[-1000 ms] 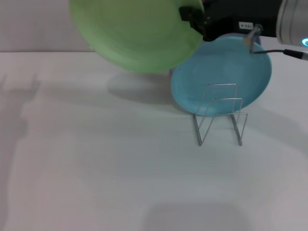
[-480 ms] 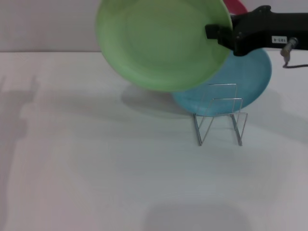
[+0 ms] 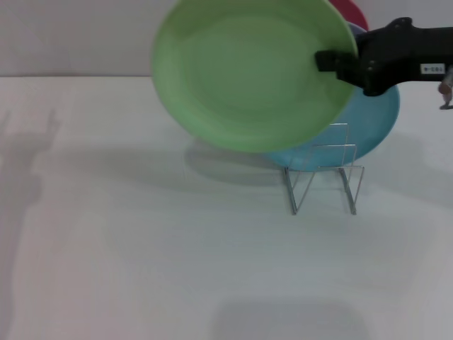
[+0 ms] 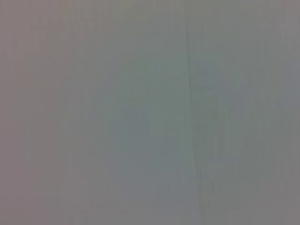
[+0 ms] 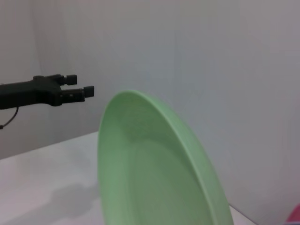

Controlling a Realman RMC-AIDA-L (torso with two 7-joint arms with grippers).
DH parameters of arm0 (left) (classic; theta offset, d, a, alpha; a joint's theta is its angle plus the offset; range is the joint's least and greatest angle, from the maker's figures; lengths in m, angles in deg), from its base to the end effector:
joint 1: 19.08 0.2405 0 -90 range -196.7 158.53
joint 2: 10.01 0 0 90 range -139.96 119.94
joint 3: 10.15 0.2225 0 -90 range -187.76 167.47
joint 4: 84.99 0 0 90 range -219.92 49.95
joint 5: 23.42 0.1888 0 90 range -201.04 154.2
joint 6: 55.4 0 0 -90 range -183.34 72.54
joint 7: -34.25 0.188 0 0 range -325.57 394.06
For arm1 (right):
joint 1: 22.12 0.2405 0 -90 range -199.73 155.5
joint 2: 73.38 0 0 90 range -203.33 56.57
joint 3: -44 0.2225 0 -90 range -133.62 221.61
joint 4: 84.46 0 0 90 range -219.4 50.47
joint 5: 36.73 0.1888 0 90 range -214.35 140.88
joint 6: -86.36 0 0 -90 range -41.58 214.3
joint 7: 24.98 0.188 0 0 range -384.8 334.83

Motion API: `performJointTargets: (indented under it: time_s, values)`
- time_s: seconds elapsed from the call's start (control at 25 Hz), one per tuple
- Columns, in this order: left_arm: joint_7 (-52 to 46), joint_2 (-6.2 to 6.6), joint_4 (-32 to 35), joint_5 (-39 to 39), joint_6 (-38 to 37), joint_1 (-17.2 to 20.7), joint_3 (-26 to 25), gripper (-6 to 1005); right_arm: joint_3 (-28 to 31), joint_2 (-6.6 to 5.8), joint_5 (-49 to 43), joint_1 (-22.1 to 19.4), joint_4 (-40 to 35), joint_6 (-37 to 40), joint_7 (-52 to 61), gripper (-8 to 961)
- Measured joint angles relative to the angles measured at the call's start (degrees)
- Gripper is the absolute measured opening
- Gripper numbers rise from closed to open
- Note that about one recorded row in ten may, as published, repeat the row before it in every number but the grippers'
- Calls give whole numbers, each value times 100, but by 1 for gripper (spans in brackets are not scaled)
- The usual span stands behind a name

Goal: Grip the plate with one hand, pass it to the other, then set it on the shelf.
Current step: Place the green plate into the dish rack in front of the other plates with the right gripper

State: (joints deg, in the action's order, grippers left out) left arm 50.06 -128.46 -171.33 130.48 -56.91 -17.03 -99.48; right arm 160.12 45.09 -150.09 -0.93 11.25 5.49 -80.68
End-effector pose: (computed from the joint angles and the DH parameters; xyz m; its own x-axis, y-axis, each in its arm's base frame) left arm -0.2251 0.3684 0.1232 0.7778 0.0674 0.6249 0.6245 0.0294 -0.7804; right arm 0.1005 0.3360 0.0624 0.8910 -0.2276 -0.3929 -0.3944 -0.8167 -0.4213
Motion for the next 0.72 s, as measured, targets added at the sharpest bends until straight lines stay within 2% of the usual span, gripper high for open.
performJointTargets:
  time_s: [0.2,0.32,0.48,0.72]
  values:
    - [-3,-3,45,-5,-77,-6,51,861,321,-10,-32,5,-10,-273,-162,64]
    - [-5,-3,62,-13,-95,-11,62,862,526,-60,-38,67,-34,-443,-211,64]
    - [-7,-3,126,-60,-174,-13,101,862,558,-123,-40,72,-102,-472,-278,65]
    - [-8,-3,135,-70,-183,-13,122,862,623,-147,-52,86,-209,-587,-434,64]
